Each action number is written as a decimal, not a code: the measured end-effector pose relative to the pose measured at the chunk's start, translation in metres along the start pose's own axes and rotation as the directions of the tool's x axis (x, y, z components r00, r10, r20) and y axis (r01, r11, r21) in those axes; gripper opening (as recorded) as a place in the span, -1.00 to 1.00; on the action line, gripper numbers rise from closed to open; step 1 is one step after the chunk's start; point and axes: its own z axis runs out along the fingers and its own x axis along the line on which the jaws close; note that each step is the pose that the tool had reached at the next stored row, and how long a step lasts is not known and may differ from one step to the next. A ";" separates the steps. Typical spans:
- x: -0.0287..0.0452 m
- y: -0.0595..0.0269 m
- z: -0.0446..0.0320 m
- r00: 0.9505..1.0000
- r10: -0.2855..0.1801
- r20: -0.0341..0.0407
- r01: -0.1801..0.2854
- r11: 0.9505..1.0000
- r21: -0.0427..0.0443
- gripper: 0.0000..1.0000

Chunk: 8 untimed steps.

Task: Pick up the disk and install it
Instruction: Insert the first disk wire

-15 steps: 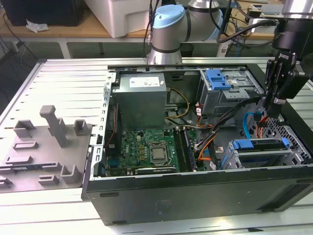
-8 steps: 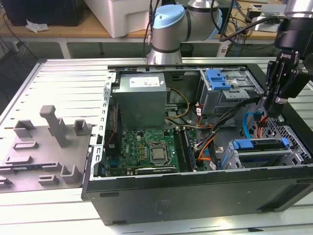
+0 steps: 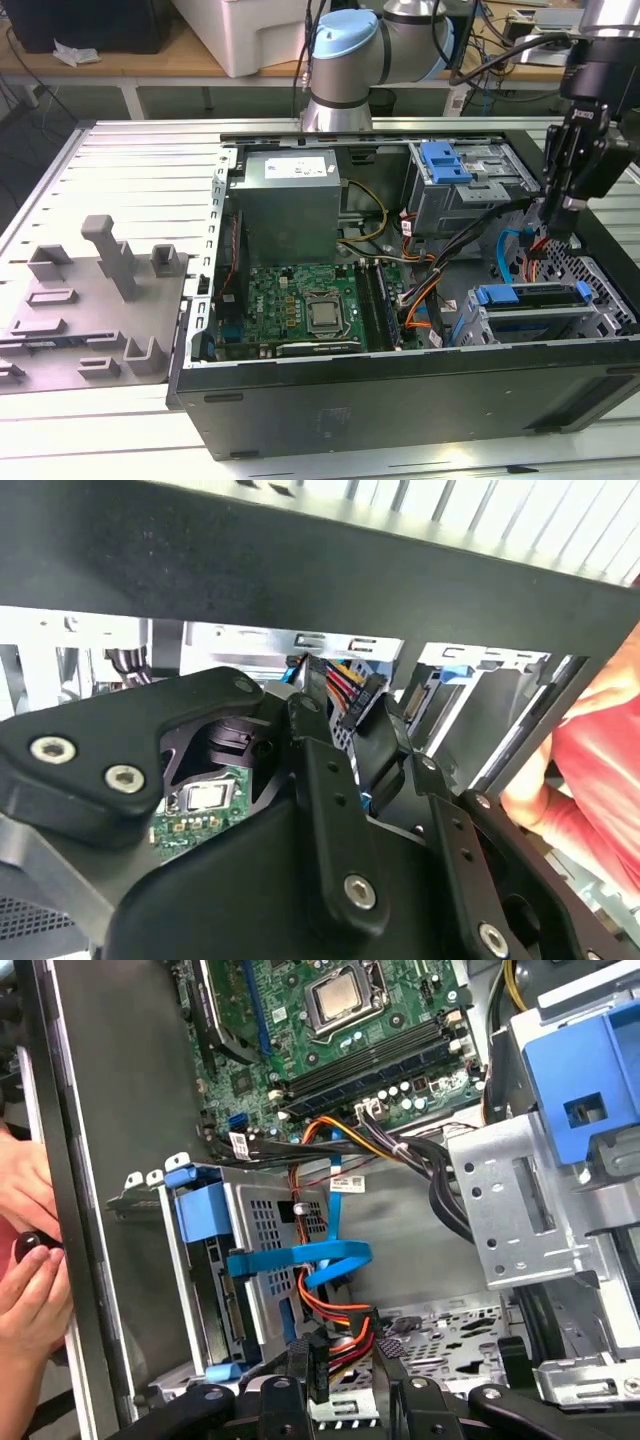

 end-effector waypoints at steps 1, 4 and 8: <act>-0.0009 -0.0009 -0.0003 1.000 0.000 -0.007 0.000 1.000 0.001 -0.22; -0.0020 -0.0018 -0.0002 1.000 0.003 -0.028 -0.003 1.000 0.004 -0.22; -0.0030 -0.0017 0.0009 0.999 0.007 -0.040 -0.007 1.000 0.005 -0.22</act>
